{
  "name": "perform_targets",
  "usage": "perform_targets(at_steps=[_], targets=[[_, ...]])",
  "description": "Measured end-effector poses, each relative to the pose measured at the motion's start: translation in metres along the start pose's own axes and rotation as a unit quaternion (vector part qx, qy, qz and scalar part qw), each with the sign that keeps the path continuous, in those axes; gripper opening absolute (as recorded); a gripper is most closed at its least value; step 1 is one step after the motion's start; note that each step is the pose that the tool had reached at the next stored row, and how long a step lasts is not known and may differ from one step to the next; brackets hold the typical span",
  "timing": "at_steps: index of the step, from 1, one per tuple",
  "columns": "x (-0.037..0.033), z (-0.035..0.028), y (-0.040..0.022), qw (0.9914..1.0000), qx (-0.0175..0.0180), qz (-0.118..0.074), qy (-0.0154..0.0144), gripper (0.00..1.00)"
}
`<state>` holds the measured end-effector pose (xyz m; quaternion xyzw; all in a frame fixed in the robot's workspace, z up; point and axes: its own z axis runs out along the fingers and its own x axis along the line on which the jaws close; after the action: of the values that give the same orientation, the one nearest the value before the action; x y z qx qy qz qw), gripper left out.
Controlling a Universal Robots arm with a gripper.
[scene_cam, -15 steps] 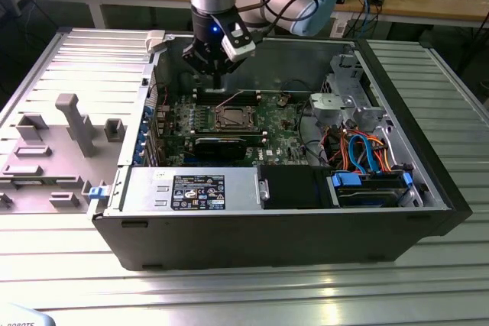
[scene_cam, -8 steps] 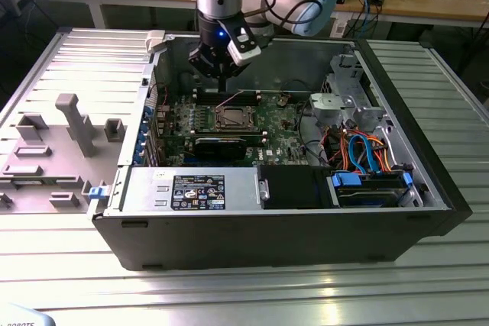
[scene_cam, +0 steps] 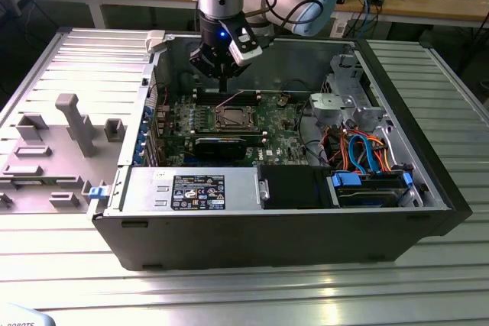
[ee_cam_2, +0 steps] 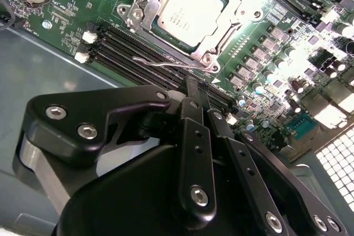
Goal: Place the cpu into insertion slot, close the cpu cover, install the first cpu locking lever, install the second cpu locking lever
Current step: 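Install the first cpu locking lever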
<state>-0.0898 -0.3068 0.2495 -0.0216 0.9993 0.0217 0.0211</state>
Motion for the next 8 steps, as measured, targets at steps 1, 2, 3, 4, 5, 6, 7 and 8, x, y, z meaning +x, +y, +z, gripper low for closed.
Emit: perform_targets(at_steps=[1, 2, 3, 4, 5, 6, 7, 8], targets=[[0.0000, 0.0000, 0.0000, 1.00000, 0.0000, 0.000, 0.0000, 0.11], [0.0000, 0.0000, 0.0000, 1.00000, 0.0000, 0.000, 0.0000, 0.11], [0.0000, 0.0000, 0.0000, 1.00000, 0.0000, 0.000, 0.0000, 0.11], [0.0000, 0.0000, 0.0000, 1.00000, 0.0000, 0.000, 0.0000, 0.11], [0.0000, 0.0000, 0.0000, 1.00000, 0.0000, 0.000, 0.0000, 0.11], [-0.0001, 0.0000, 0.0000, 1.00000, 0.0000, 0.000, 0.0000, 0.11], [-0.0004, 0.0002, 0.0000, 1.00000, -0.0001, 0.000, 0.0000, 0.11], [-0.0018, 0.0009, -0.0001, 1.00000, -0.0007, 0.000, -0.0001, 0.11]])
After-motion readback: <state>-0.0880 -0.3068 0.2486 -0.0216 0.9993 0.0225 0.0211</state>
